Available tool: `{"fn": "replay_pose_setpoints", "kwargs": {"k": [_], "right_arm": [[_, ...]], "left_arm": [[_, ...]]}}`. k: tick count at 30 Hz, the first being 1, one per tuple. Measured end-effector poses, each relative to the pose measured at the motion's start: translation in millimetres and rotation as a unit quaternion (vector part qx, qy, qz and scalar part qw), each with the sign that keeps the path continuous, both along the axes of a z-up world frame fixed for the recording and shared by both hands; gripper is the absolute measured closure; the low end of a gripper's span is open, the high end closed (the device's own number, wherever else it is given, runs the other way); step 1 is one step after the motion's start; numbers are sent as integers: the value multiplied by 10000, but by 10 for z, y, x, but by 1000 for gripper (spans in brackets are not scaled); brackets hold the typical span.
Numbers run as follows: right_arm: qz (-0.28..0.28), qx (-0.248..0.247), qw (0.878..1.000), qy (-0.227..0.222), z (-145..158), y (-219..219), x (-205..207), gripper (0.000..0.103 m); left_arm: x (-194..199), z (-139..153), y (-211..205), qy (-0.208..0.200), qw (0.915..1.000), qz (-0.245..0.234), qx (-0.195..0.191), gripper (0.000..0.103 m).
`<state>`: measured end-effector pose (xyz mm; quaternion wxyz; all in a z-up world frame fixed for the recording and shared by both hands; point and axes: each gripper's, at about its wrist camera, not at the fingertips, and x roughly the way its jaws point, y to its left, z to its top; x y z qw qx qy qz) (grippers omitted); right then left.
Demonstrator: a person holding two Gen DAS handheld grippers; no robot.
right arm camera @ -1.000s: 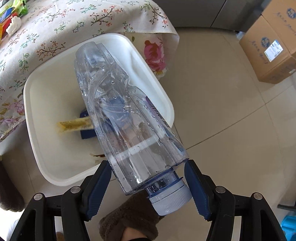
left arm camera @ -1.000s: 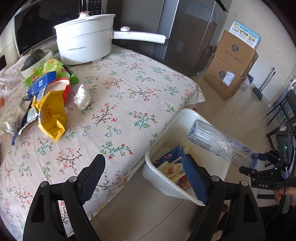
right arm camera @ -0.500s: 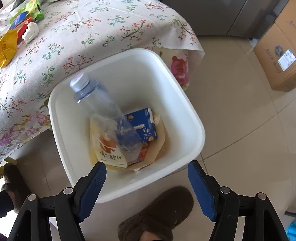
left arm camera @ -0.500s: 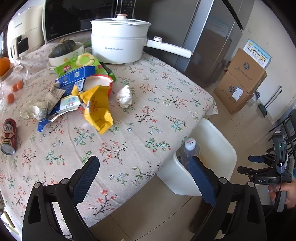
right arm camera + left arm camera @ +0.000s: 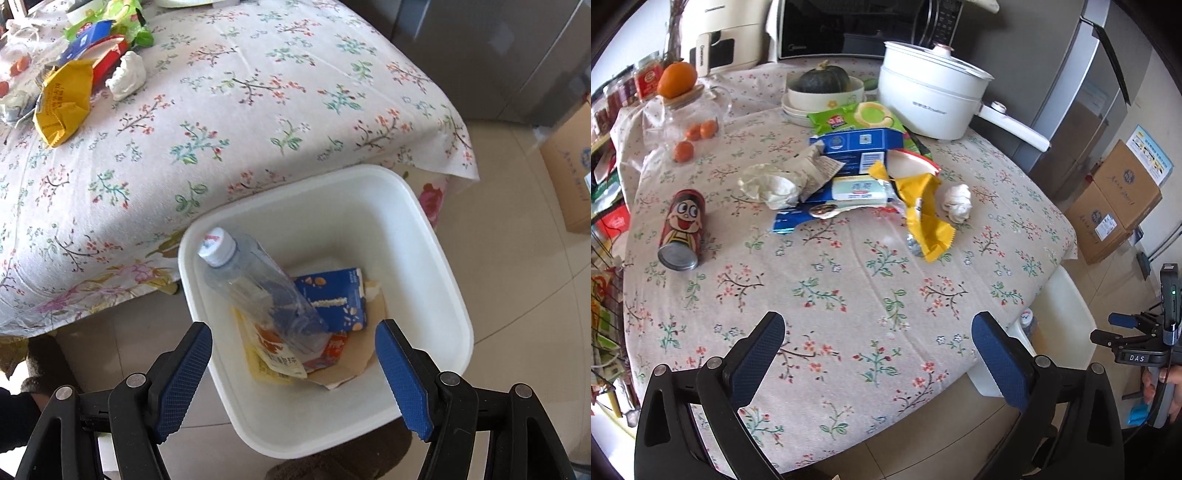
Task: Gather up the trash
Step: 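Move both open tools back over the table toward the remaining trash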
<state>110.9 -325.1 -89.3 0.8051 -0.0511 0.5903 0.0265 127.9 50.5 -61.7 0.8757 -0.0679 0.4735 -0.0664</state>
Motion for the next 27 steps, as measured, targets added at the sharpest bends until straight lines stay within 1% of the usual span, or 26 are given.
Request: {"fn": "replay_pose_setpoints", "kwargs": {"k": [3,7,13,15,19,23,27], "right_arm": [[145,47,9999,-41,43,235,112,26],[343,124,9993,-69,63,600,283,25],[512,301,9982,-103,31,1120,559,24],[520,370,9978,-163,24,1288,647,24],[535,634,9963,-219,6,1593,816,23],[430,856,9950,-284,-36,1800,1030,23],[224,1136,9927,-330,-102,1906,1245,23]], "left_arm": [[6,8,237,-14,9998,184,51,1],[5,30,500,-78,9993,274,224,0],[161,-16,879,156,9974,421,571,0],[246,-13,1014,153,9961,552,673,0],[406,-61,1247,71,9953,802,537,0],[594,-154,1372,72,9937,920,633,0],[788,-282,1573,286,9912,1250,340,0]]}}
